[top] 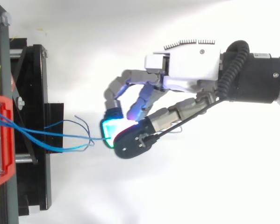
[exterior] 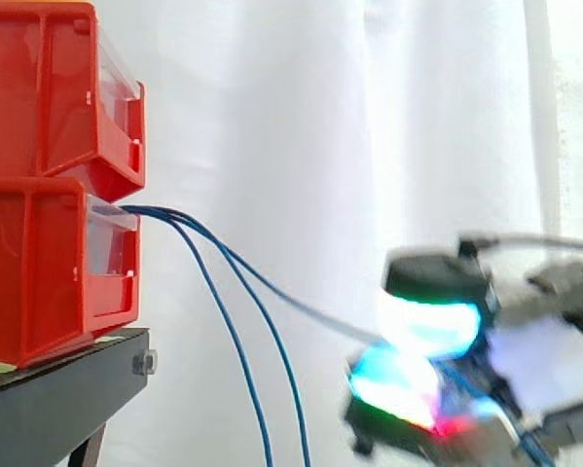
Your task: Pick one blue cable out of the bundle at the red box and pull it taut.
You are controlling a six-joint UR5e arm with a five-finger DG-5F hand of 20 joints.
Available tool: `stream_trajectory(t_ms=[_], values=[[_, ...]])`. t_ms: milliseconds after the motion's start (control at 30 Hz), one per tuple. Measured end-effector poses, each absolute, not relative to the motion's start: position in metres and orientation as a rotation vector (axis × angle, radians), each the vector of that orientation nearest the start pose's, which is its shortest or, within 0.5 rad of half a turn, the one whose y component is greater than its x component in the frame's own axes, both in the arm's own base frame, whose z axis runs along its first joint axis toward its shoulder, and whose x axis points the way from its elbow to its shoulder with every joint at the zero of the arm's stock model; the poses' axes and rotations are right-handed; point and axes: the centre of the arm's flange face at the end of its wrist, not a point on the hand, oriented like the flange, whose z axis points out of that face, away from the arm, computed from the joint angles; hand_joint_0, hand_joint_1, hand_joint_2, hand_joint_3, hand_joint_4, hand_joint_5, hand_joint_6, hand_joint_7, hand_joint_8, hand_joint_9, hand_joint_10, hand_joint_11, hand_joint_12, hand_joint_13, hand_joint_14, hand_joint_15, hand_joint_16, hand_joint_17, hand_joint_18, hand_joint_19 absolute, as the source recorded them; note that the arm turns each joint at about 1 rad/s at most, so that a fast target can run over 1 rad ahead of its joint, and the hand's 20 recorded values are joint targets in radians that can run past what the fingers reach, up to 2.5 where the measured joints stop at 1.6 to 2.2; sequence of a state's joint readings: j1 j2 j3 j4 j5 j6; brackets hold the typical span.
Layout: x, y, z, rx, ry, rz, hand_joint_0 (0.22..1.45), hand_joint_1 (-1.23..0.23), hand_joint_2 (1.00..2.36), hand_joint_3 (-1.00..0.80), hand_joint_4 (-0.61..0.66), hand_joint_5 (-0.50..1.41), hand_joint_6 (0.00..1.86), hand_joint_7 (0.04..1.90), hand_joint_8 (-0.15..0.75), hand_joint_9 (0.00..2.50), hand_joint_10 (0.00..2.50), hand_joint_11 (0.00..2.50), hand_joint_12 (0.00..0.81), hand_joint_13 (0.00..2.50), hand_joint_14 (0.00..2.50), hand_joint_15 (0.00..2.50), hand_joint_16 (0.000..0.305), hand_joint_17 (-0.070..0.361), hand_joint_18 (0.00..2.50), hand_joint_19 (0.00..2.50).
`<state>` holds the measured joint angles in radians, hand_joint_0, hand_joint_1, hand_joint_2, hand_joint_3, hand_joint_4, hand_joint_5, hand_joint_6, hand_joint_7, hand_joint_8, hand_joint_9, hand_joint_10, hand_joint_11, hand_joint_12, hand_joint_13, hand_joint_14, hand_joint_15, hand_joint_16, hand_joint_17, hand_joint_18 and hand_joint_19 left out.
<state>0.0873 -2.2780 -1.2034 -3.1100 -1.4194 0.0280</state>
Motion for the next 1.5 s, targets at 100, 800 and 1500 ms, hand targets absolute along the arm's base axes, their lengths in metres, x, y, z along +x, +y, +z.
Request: stream_trajectory(t_ms=[100, 800, 1500], values=[[0.701, -0.088, 0.197, 1.486, 1.419, 0.958, 0.63, -0.72, 1.02, -0.09, -0.23, -0.17, 0.95, 1.11, 0.154, 1.06, 0.0, 1.35, 0.356, 0.79, 0.02, 0.62, 0.045, 0.102, 0.6, 0.5], [0.613, -0.089, 0.1, 1.437, 1.382, 1.006, 0.63, -0.71, 1.02, -0.1, -0.22, -0.18, 0.96, 1.09, 0.161, 1.05, 0.01, 1.32, 0.355, 0.78, 0.02, 0.61, 0.045, 0.102, 0.6, 0.5], [0.649, -0.08, 0.126, 1.245, 1.16, 1.196, 0.63, -0.71, 1.03, -0.1, -0.22, -0.18, 0.95, 1.09, 0.167, 1.03, 0.01, 1.3, 0.353, 0.78, 0.02, 0.61, 0.045, 0.102, 0.6, 0.49]])
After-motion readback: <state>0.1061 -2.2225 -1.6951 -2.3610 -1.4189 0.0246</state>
